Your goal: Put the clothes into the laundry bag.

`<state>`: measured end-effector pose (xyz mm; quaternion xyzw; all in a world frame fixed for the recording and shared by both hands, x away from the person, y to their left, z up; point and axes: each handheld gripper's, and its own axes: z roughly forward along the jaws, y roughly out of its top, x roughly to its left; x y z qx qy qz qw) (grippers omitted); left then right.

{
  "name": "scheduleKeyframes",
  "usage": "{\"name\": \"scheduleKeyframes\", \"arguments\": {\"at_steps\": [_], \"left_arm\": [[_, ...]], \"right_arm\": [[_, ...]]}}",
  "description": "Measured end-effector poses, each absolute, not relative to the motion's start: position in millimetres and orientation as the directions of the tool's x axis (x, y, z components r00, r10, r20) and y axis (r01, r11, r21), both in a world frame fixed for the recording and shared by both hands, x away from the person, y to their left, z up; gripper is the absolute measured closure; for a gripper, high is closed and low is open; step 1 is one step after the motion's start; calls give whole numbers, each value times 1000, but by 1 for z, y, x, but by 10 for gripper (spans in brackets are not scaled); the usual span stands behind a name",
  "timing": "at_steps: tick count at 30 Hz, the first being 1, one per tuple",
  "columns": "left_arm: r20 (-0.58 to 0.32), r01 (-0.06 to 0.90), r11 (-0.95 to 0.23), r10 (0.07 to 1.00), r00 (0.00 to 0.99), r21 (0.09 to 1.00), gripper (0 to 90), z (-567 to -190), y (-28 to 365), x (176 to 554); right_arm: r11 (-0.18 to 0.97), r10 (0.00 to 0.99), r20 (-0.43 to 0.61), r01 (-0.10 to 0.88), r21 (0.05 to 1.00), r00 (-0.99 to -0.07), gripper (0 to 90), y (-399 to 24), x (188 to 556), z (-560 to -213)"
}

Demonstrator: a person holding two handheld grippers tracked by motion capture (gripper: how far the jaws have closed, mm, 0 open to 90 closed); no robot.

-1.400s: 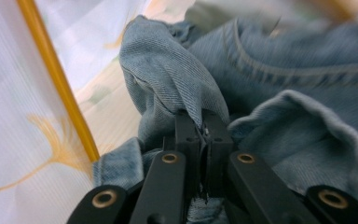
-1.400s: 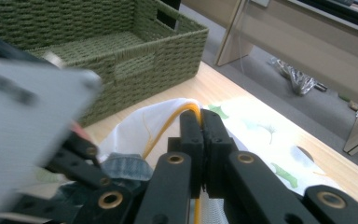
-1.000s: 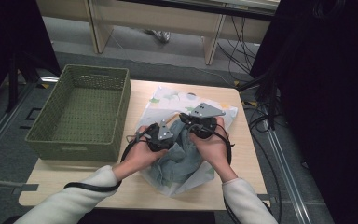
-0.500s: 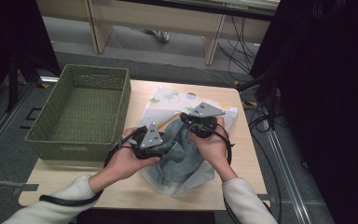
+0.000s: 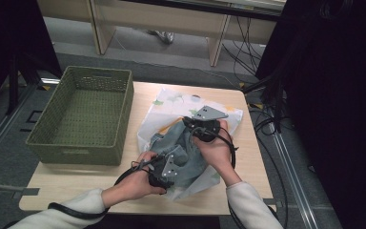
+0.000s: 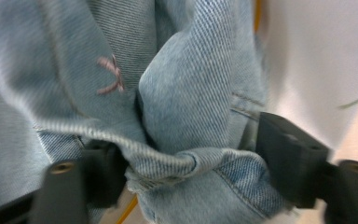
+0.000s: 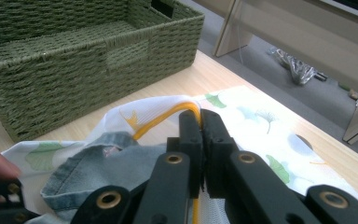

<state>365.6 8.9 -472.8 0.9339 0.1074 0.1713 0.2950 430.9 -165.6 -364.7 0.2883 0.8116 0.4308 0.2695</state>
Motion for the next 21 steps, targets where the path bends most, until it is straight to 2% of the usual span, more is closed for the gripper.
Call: {"name": "scheduleKeyframes", "arguments": {"at_steps": [1,2,3,7,8,10,11,15,16,21], "left_arm": [[264,101,-807,305,915,582,307,-476,7,367],[273,105,-804,317,908,585,392,-482,3,368],[293,85,-834,285,913,546,430,-482,3,369],[323,67,-850,270,907,523,560,-486,-1,369],[315,79,-848,279,907,523,635,-486,-2,370],[309,86,-846,284,908,527,663,-486,-2,370],[299,97,-841,294,908,532,720,-485,-2,371],[280,113,-828,310,909,550,768,-483,-1,371],[252,142,-794,349,903,591,773,-482,0,370],[243,147,-755,380,892,639,785,-465,6,371]], "right_arm": [[463,700,-189,236,855,-688,890,-166,431,-365],[469,694,-191,235,852,-694,891,-165,431,-365],[471,693,-194,233,851,-695,891,-165,431,-365],[475,690,-192,235,848,-698,892,-164,430,-366],[475,690,-189,240,847,-699,892,-163,429,-366],[475,689,-188,240,846,-700,892,-162,429,-366],[480,685,-193,235,845,-703,892,-162,428,-366],[485,678,-194,234,843,-709,892,-161,428,-366],[483,679,-188,239,842,-710,892,-160,428,-367],[480,682,-179,250,841,-709,892,-159,426,-367]]}}
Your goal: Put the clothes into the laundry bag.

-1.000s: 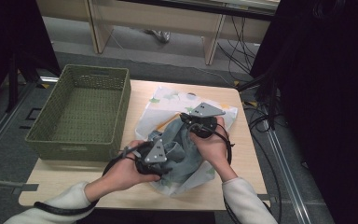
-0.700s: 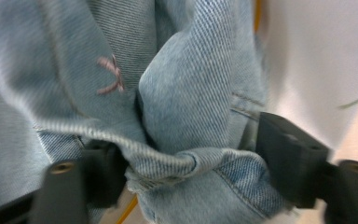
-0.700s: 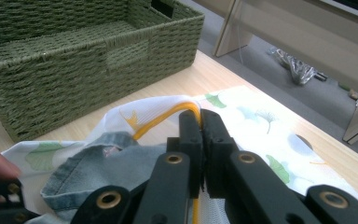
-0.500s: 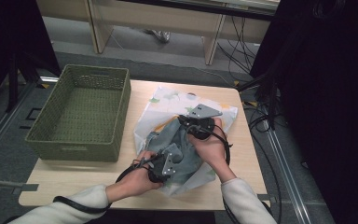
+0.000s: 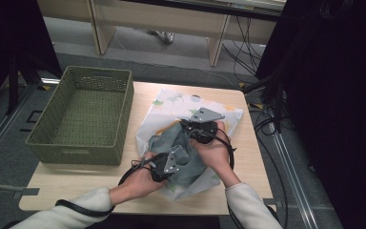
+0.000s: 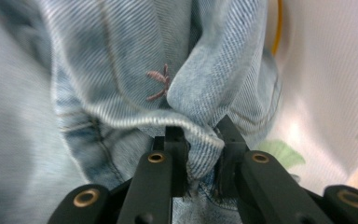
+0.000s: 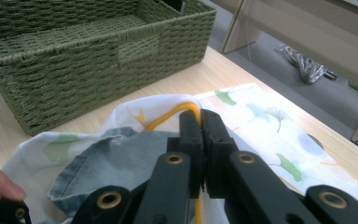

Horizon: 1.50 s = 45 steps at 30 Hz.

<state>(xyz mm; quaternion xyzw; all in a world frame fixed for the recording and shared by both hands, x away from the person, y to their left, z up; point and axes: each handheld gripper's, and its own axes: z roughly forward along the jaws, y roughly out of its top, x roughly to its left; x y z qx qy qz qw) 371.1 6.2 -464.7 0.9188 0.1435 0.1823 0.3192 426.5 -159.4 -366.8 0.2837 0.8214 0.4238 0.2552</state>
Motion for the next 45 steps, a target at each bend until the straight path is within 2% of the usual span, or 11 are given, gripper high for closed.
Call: {"name": "scheduleKeyframes", "arguments": {"at_steps": [11,20,29,35,45], "left_arm": [[253,131,-639,474,843,758,789,-420,18,378],[266,109,-589,513,816,800,789,-397,21,383],[310,44,-546,539,783,837,789,-365,26,378],[316,35,-542,540,781,839,787,-365,19,381],[317,83,-582,551,772,809,784,-398,4,404]], "right_arm": [[487,660,-197,214,847,-725,893,-154,422,-361],[474,655,-203,187,860,-728,894,-153,417,-353],[449,646,-213,140,883,-733,895,-152,409,-337],[433,653,-213,127,892,-727,896,-154,406,-330],[426,661,-203,138,894,-722,897,-159,409,-332]]}}
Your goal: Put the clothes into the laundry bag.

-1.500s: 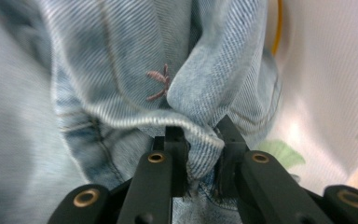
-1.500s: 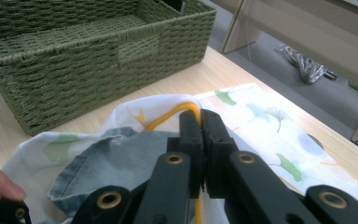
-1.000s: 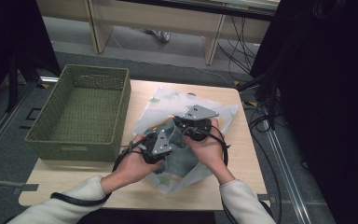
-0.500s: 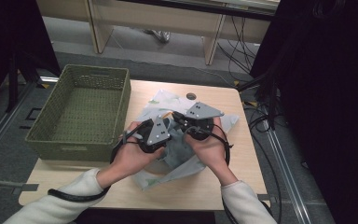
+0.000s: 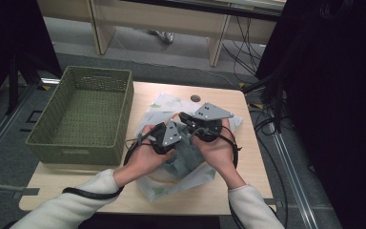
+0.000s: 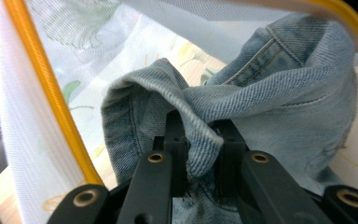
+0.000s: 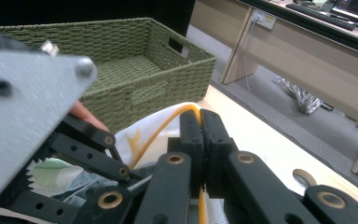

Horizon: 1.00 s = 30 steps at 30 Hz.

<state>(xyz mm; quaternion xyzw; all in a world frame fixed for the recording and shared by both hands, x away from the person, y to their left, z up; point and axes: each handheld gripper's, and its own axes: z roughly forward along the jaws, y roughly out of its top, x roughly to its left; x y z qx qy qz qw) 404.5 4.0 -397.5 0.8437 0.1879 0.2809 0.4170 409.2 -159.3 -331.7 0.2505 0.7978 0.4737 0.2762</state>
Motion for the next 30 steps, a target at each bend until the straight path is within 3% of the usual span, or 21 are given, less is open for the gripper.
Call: {"name": "scheduleKeyframes", "arguments": {"at_steps": [16,26,30], "left_arm": [[334,74,-595,545,769,800,781,-405,2,402],[335,117,-665,511,792,738,755,-444,-14,419],[308,140,-684,489,816,716,696,-460,-15,427]], "right_arm": [[434,664,-207,145,889,-719,897,-159,410,-334],[439,673,-201,166,883,-712,895,-163,414,-339],[438,676,-196,174,882,-711,894,-165,416,-340]]}}
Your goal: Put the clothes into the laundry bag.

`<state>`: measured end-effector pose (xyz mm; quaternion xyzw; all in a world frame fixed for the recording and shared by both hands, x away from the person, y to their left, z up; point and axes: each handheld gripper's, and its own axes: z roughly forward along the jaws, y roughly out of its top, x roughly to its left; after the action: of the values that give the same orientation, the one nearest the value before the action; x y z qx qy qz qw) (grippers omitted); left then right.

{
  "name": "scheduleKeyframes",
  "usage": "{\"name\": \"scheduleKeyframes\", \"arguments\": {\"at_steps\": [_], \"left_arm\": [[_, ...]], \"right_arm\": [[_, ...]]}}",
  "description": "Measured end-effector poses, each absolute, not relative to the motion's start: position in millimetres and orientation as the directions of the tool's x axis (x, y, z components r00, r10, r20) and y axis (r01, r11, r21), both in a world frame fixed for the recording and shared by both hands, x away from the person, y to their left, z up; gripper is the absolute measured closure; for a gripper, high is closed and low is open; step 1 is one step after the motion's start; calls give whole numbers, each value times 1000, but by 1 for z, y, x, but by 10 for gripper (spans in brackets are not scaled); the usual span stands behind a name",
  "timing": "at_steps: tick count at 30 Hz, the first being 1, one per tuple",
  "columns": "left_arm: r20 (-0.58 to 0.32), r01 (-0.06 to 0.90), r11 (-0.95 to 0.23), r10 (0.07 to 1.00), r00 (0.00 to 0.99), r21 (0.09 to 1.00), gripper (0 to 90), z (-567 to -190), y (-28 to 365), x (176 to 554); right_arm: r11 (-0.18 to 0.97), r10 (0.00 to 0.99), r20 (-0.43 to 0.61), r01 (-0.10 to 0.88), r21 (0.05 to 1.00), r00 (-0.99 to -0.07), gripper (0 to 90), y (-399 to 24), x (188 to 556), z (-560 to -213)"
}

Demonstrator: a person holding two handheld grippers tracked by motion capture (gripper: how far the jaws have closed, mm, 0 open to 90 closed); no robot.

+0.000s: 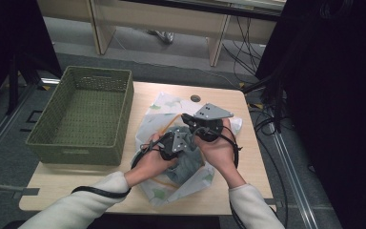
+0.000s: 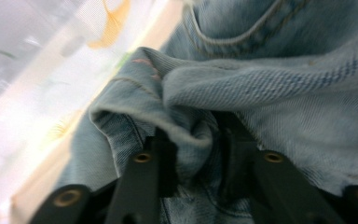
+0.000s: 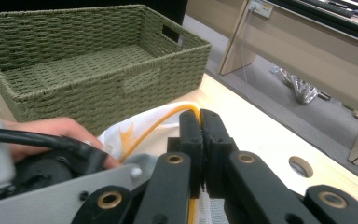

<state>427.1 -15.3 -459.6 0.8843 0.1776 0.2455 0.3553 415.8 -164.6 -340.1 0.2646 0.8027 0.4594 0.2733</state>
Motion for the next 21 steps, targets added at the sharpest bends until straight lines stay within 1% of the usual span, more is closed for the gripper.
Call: {"name": "scheduleKeyframes", "arguments": {"at_steps": [3,4,6,7,9,13,17,21], "left_arm": [[292,145,-684,481,827,715,582,-460,-11,428],[287,145,-678,483,827,721,492,-458,-8,428],[258,155,-657,487,835,738,410,-451,-2,424],[249,154,-650,484,839,744,410,-448,1,422],[247,140,-644,472,846,752,364,-440,8,415],[259,108,-637,456,852,763,349,-426,22,400],[290,78,-675,415,863,734,333,-418,38,384],[293,81,-718,381,877,692,302,-430,46,373]], "right_arm": [[440,676,-195,177,881,-710,893,-166,417,-341],[441,677,-195,179,879,-709,892,-166,417,-342],[441,679,-195,181,879,-708,892,-166,417,-342],[441,679,-195,181,879,-708,892,-166,417,-342],[440,679,-193,183,879,-708,891,-166,418,-342],[441,680,-194,183,879,-707,891,-166,417,-342],[440,680,-195,180,880,-707,890,-166,417,-341],[442,680,-197,180,879,-707,890,-166,417,-342]]}}
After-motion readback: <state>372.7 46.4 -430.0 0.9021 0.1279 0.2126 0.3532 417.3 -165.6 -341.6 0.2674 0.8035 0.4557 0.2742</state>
